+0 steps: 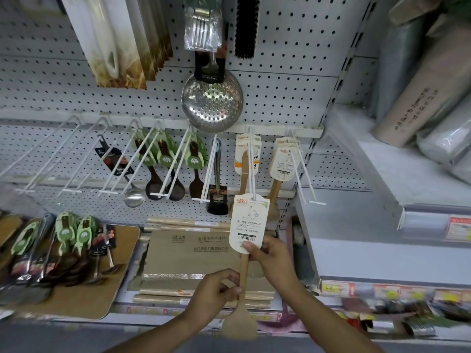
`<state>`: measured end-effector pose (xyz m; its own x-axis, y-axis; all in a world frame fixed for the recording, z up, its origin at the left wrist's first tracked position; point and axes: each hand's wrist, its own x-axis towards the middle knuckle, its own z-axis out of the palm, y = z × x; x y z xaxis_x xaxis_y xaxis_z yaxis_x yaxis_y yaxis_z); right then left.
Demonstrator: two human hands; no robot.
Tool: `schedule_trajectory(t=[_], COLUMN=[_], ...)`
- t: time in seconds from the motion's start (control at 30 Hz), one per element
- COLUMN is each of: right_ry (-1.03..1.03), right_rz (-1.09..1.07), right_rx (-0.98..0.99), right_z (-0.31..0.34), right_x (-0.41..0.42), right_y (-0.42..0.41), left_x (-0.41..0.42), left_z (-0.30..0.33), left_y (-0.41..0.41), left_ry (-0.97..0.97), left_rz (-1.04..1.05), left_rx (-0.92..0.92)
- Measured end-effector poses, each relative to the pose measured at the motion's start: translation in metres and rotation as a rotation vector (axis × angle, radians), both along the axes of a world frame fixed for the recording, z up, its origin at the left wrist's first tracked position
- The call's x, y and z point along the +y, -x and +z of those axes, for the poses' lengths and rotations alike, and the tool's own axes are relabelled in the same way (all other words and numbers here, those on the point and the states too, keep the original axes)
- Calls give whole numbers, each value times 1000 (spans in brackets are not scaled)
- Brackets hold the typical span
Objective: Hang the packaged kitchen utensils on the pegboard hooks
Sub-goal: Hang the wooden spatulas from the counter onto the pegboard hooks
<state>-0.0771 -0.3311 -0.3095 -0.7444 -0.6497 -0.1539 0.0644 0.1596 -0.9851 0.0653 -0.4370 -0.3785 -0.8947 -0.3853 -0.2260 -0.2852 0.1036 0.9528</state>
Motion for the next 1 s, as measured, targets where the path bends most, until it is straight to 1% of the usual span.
schedule_trajectory(t=[0.2,0.47,0.63,0.77,0.93,1.0], right_ry=[-25,-34,-6,-11,-7,-37], right_rz=[5,9,-34,-43,-66,-86], right_rx=[15,14,-24,-35,1,3], right_z=[-6,-9,-17,-18,-5,0], right_x=[-6,-14,-10,-14,-31,-41], right_y=[0,4,6,9,24,35], left_x=[-5,-14,-11,-11,-22,-29], left_z=[-8,-10,-14,-16,-15,-13], left_y=[-4,10,11,14,33,44], left_ry=[-12,24,21,20,98,157], left_rz=[20,-32,-57,-39,-35,-49], left_rx=[-33,-82,-65,-60,-76,-94])
